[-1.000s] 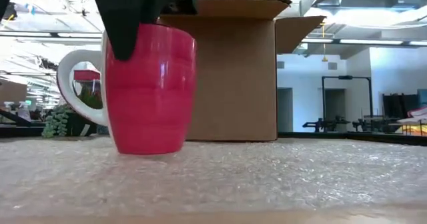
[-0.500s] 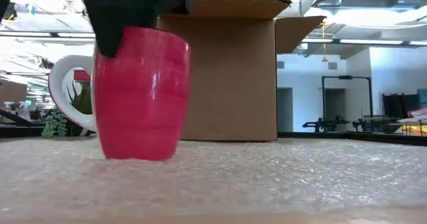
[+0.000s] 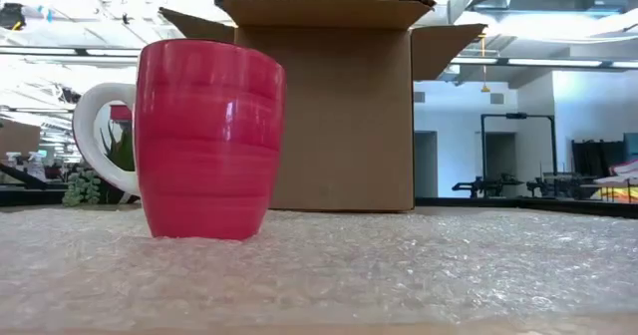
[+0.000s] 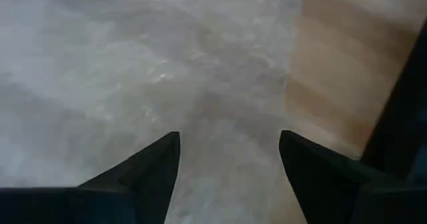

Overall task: Wrap mug
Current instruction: Pack the red mug with the bubble wrap

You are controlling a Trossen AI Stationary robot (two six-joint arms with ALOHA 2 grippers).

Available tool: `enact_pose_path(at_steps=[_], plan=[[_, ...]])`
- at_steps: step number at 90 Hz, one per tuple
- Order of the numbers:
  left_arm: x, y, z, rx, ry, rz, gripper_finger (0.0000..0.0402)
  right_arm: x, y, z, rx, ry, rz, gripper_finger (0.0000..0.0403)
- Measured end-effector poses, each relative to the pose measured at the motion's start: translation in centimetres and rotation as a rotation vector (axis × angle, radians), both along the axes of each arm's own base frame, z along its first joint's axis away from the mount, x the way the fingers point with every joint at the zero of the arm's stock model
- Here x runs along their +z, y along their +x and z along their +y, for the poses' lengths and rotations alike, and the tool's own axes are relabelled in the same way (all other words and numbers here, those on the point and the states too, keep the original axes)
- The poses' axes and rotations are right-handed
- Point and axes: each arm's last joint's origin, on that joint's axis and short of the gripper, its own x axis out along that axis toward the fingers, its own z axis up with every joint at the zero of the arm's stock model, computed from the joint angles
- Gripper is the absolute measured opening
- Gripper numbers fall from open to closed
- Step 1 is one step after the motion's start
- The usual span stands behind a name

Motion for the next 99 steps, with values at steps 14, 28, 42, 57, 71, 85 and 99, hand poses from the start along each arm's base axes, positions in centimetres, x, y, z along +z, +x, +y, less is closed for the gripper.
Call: enact_pose_path(at_steps=[14,28,42,57,71,85,99], plan=[[2.2,-1.9,-1.9,-0.026,-0.035,-0.132,0.0127,-0.7,0.3,-0.4,-0.014,0.030,-0.020,0.0228],[3.8,-4.3,-5.3,-0.108,-0.121,-0.261,0.0127,-0.1,1.0,0.4,0.062,0.026,-0.093,0.0131],[4.0,-7.4,-8.5,-0.103,-0.132,-0.325,0.0127,2.0,2.5,1.9,0.190,0.002,-0.231,0.0019],[3.8,-11.0,-11.2,-0.021,-0.140,-0.401,0.0127,6.0,5.2,3.8,0.321,-0.023,-0.386,0.0017],[3.9,-13.6,-13.1,-0.006,-0.084,-0.567,0.0127,10.6,9.1,5.0,0.473,-0.077,-0.601,0.0010],[4.1,-15.4,-14.1,-0.020,-0.017,-0.719,0.0127,13.8,13.6,4.6,0.613,-0.129,-0.844,0.0002],[4.4,-15.9,-14.3,-0.025,0.034,-0.807,0.0127,15.1,18.1,3.2,0.691,-0.177,-1.058,0.0002]])
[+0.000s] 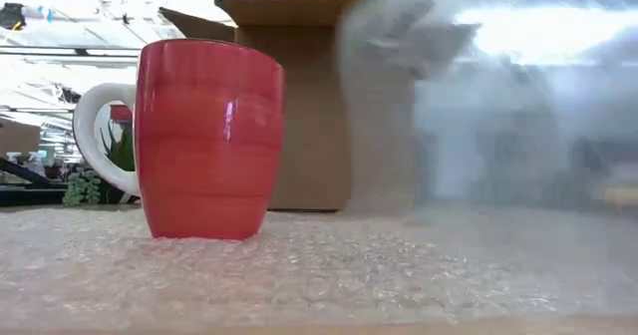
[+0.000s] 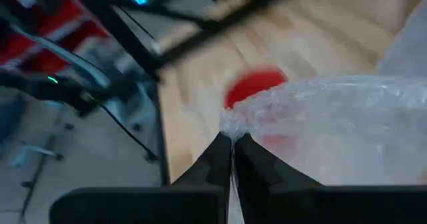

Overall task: Wrap mug
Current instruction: Pack the red mug with the bubble wrap

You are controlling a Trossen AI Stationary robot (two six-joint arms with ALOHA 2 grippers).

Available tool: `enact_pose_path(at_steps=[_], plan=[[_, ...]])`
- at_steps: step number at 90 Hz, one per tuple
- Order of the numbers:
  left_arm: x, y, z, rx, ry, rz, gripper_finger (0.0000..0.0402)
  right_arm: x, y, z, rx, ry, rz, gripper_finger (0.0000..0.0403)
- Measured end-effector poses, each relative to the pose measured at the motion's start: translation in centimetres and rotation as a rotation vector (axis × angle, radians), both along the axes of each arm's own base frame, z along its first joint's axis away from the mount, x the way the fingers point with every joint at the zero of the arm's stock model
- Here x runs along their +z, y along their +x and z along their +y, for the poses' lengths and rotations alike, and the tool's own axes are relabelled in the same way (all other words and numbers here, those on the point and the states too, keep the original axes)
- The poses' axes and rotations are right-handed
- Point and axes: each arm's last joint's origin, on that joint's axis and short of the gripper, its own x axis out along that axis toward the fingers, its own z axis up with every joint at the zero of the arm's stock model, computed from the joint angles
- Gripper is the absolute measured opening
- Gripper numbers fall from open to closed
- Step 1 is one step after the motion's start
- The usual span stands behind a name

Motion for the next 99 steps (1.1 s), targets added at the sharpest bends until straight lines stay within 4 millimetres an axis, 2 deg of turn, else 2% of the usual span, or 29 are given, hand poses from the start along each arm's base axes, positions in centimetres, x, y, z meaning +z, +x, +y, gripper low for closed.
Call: enact_pose_path(at_steps=[15,30,50,63,71,84,99], plan=[[0.0,-0.1,0.0,-0.004,0.022,-0.013,0.0127,-0.2,4.5,-2.0,0.089,0.046,-0.211,0.0002],[0.2,0.0,0.1,-0.005,0.069,-0.041,0.0127,-2.4,8.8,-3.5,0.196,0.116,-0.359,0.0001],[0.3,0.1,0.1,0.010,0.086,-0.076,0.0127,-5.5,15.1,-3.3,0.329,0.111,-0.378,0.0001],[0.3,0.1,0.1,0.010,0.086,-0.076,0.0127,-7.3,18.2,-3.1,0.352,0.111,-0.367,0.0008],[0.3,0.2,0.2,0.012,0.084,-0.077,0.0127,-8.2,19.6,-2.9,0.360,0.120,-0.314,0.0030],[0.3,0.2,0.1,0.012,0.077,-0.078,0.0127,-9.1,21.0,-2.8,0.411,0.093,-0.221,0.0088],[0.3,0.2,0.1,0.035,0.016,-0.083,0.0127,-8.0,21.3,-2.3,0.479,0.050,-0.181,0.0169]])
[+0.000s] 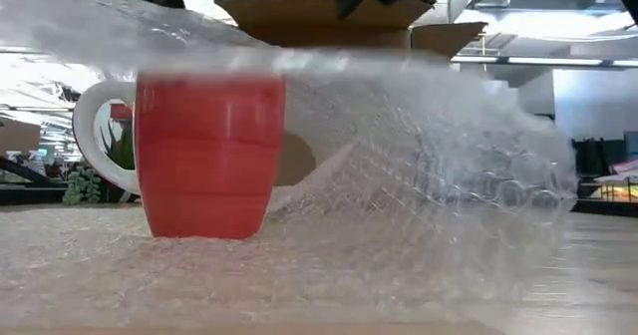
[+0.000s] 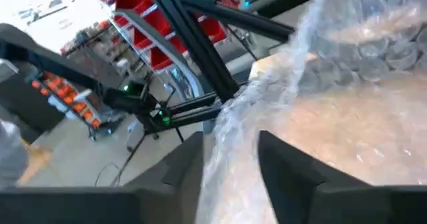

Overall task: Wrap mug
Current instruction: Pack the red mug with the bubble wrap

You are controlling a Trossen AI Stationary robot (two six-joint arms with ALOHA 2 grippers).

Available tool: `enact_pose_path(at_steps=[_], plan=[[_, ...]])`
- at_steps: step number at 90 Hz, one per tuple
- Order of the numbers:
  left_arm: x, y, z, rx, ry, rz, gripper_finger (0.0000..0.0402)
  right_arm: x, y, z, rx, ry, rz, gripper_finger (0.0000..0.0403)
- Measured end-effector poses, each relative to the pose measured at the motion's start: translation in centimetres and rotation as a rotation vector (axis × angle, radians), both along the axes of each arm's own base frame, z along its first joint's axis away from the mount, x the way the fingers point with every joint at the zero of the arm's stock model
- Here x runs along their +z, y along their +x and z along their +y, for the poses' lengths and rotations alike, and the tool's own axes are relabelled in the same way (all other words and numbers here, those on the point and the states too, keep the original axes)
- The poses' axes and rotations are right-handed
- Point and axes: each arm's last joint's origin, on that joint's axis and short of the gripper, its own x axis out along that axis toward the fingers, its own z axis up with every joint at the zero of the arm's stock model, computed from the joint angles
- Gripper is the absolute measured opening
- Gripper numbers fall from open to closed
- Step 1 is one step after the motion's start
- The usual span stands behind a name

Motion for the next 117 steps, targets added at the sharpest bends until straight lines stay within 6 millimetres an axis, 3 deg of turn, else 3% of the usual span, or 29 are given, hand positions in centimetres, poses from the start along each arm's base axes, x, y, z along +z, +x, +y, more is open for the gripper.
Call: enact_pose_path(at_steps=[15,29,44,58,71,83,95,108,117], plan=[[0.0,-0.1,-0.1,0.051,-0.121,-0.034,0.0127,3.3,-0.9,0.3,0.100,-0.050,0.042,0.0229],[-1.0,-0.1,-0.1,0.094,-0.190,-0.047,0.0127,6.2,-2.8,0.5,0.126,-0.144,0.151,0.0241],[-6.7,0.0,0.6,0.222,-0.207,-0.008,0.0127,8.3,-5.5,0.2,0.077,-0.231,0.331,0.0228],[-13.0,-0.2,1.8,0.378,-0.306,0.034,0.0127,7.8,-7.6,-0.3,0.088,-0.308,0.546,0.0211],[-16.2,-1.7,2.3,0.421,-0.324,0.070,0.0127,7.3,-9.6,1.9,0.156,-0.434,0.607,0.0198],[-15.6,-2.6,4.0,0.443,-0.319,-0.040,0.0115,7.0,-11.3,5.9,0.250,-0.481,0.561,0.0189],[-13.9,-2.9,7.2,0.472,-0.322,-0.073,0.0080,5.7,-11.6,9.0,0.256,-0.509,0.437,0.0181],[-12.6,-2.5,11.4,0.478,-0.343,-0.077,0.0036,2.8,-10.4,10.0,0.220,-0.496,0.407,0.0172],[-12.6,-1.8,14.0,0.447,-0.396,-0.076,0.0008,0.0,-8.6,9.6,0.168,-0.495,0.415,0.0168]])
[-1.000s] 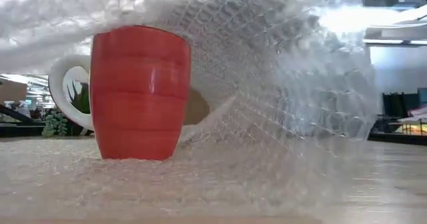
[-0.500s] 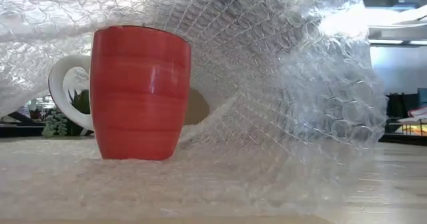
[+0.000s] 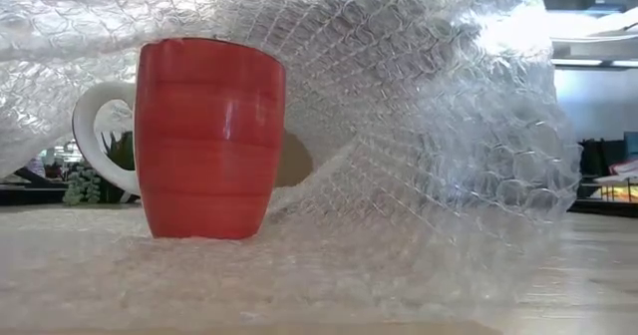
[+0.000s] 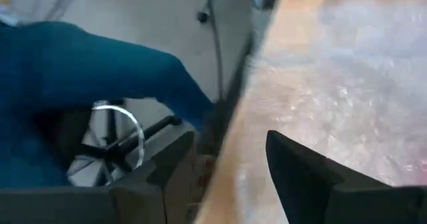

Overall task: Wrap mug
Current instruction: Pack the red mug with the bubble wrap

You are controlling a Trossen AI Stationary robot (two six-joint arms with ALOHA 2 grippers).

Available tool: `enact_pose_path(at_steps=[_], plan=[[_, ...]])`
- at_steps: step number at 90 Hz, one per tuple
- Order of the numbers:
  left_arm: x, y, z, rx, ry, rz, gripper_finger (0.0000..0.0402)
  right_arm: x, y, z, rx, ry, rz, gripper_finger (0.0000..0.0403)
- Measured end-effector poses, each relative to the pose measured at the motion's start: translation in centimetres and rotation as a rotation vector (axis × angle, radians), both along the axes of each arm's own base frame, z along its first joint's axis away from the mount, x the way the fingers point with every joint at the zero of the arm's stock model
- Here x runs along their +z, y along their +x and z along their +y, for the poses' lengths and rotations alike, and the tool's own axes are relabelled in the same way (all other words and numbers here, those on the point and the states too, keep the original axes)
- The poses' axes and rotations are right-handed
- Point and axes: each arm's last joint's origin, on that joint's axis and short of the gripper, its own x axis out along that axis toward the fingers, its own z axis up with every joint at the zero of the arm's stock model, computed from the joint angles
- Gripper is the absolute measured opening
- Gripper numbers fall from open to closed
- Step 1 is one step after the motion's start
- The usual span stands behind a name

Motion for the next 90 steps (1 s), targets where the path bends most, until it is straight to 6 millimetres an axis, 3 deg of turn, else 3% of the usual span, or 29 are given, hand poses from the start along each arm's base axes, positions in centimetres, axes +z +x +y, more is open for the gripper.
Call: enact_pose_path(at_steps=[21,29,45,60,71,80,90], plan=[[-1.1,2.8,4.6,-0.185,-0.054,-0.070,0.0002,-3.9,3.9,-2.4,-0.167,0.086,-0.017,0.0164],[-1.9,3.8,6.2,-0.232,-0.011,-0.101,0.0001,-4.5,3.9,-2.7,-0.174,0.073,0.005,0.0163],[-3.9,4.8,8.7,-0.258,-0.053,-0.083,0.0001,-3.5,3.4,-1.8,-0.153,0.083,-0.011,0.0163],[-4.2,4.7,8.8,-0.263,-0.065,-0.076,0.0001,-3.9,2.2,-0.4,-0.126,0.044,0.036,0.0163],[-2.8,4.3,7.8,-0.355,-0.086,-0.086,0.0001,-4.3,1.2,0.5,-0.115,0.006,0.072,0.0163],[-1.6,3.2,7.0,-0.408,-0.102,-0.059,0.0001,-3.4,0.3,0.8,-0.123,-0.026,0.082,0.0163],[-1.7,1.8,6.7,-0.390,-0.163,-0.009,0.0002,-1.7,-0.4,0.9,-0.126,-0.033,0.077,0.0163]])
